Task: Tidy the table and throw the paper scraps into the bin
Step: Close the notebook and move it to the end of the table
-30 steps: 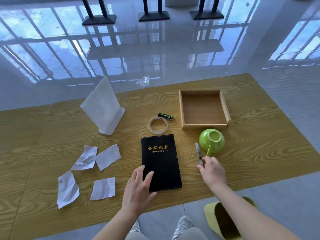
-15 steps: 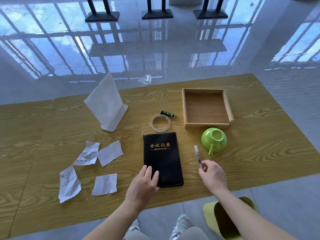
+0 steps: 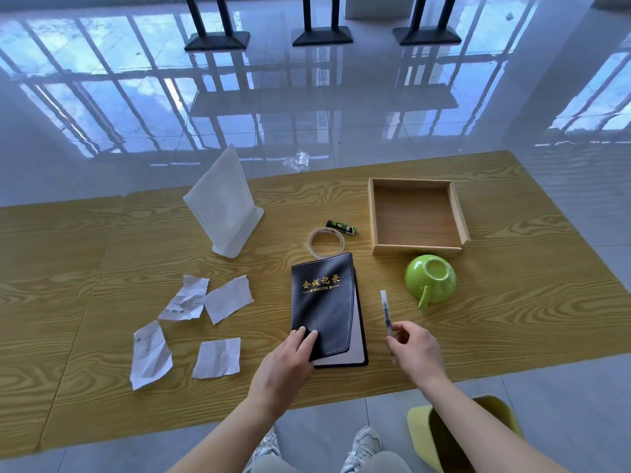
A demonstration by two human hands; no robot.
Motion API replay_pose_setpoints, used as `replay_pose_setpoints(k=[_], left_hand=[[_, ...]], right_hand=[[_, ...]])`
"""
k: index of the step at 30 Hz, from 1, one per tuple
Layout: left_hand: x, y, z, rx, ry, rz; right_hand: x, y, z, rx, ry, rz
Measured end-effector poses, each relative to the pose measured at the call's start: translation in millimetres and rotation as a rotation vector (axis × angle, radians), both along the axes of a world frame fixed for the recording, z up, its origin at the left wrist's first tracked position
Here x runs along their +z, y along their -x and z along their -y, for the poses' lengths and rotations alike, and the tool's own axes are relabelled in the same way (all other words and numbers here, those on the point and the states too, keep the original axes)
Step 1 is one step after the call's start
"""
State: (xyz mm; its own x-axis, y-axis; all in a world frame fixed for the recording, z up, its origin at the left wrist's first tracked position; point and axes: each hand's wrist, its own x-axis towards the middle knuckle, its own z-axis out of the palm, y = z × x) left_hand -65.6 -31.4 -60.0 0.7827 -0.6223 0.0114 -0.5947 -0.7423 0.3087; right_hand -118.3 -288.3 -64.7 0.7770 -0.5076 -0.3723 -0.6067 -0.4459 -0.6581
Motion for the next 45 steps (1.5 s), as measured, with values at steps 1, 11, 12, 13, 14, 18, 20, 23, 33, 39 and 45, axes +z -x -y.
replay_pose_setpoints(k=[1, 11, 12, 13, 14, 18, 20, 23, 33, 39, 45], left_hand=[[0.0, 1.1, -3.6, 0.024, 0.056, -0.038], [7.8, 20.1, -19.7, 0.402, 0.437, -0.274], [9.0, 21.1, -19.8, 0.436, 0.452, -0.280], [10.3, 21.6, -19.8, 0.465, 0.472, -0.290], [10.9, 22.1, -19.8, 0.499, 0.488, -0.310], [7.4, 22.0, -21.2, 0.665, 0.542, -0.452], [3.8, 21.5, -21.2, 0.736, 0.563, -0.480], [6.1, 21.9, -20.1, 0.790, 0.567, -0.467], [12.3, 21.9, -25.7, 0.800, 0.584, -0.508], [15.4, 21.4, -26.8, 0.788, 0.583, -0.485], [16.5, 22.6, -25.7, 0.697, 0.585, -0.436]], right_hand=[[0.0, -0.6, -2.1, -0.002, -0.009, -0.001], [4.9, -9.7, -17.6, 0.055, -0.025, -0.016], [6.2, -11.1, -19.7, 0.058, -0.029, -0.013], [7.5, -13.0, -21.9, 0.060, -0.039, -0.009], [8.7, -15.5, -24.4, 0.064, -0.048, -0.007], [15.3, -32.6, -40.3, 0.055, -0.183, -0.044], [17.6, -44.0, -51.4, 0.071, -0.247, -0.068], [18.6, -60.5, -71.6, 0.109, -0.256, -0.098], [5.0, -88.7, -110.4, 0.162, -0.298, -0.127], [5.6, -92.1, -115.1, 0.159, -0.337, -0.063], [9.1, -88.0, -111.2, 0.100, -0.539, -0.021]])
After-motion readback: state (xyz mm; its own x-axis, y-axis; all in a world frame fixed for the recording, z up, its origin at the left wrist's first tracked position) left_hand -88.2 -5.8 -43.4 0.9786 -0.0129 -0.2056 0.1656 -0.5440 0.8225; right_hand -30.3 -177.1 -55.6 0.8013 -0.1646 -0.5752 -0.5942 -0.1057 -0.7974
